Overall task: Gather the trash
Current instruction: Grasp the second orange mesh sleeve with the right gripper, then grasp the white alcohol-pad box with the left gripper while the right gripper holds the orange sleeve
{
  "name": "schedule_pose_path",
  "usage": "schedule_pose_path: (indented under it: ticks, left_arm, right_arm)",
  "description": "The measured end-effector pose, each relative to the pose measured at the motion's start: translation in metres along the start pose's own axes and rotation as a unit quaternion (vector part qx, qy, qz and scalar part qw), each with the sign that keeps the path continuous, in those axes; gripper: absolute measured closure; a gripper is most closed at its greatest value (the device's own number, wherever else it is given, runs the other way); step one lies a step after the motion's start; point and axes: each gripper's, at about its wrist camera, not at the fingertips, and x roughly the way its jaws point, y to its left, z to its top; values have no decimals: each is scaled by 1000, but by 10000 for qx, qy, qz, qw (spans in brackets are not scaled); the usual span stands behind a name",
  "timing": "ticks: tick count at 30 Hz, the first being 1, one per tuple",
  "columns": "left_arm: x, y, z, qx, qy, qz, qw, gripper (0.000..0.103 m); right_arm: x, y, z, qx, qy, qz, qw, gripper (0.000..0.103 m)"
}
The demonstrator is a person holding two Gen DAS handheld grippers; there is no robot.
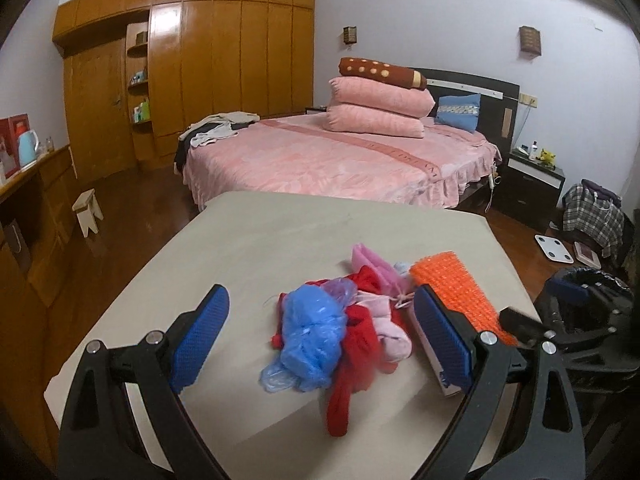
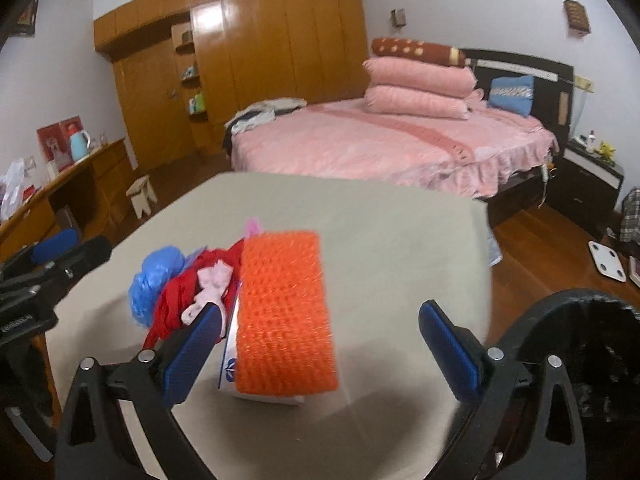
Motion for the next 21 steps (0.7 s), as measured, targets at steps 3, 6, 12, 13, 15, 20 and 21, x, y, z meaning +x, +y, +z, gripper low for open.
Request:
schedule_pose_path:
  ticks: [3,6,12,13,15,20,21]
  left_arm:
    - [5,2,-1,-24,44,10,10000,12]
    - [8,4,-4,-49,80,6,10000,12]
    - [13,5,-9,-76,124,-8,9999,12]
    - [14,4,-9,-79,128,-12,9999,12]
    - [15,4,-10,-88,140,-23,9999,12]
    - [14,2,-11,-82,145,-49,9998,12]
    - [14,1,-10,-78,142,-53,9999,12]
  right_arm:
    - [13,7,-4,-84,131,23,9999,9]
    - [22,8,-6,-97,243,40,9996,10]
    - [36,10,-12,-179,508,95,9985,20]
    - [37,10,-13,-183,533,115,9983,23]
    - [37,9,-14,-166,549,173,9982,27]
    - [34,8,-14,-162,551,366,9977,50]
    - [33,7,-14,-159,557,411,9975,55]
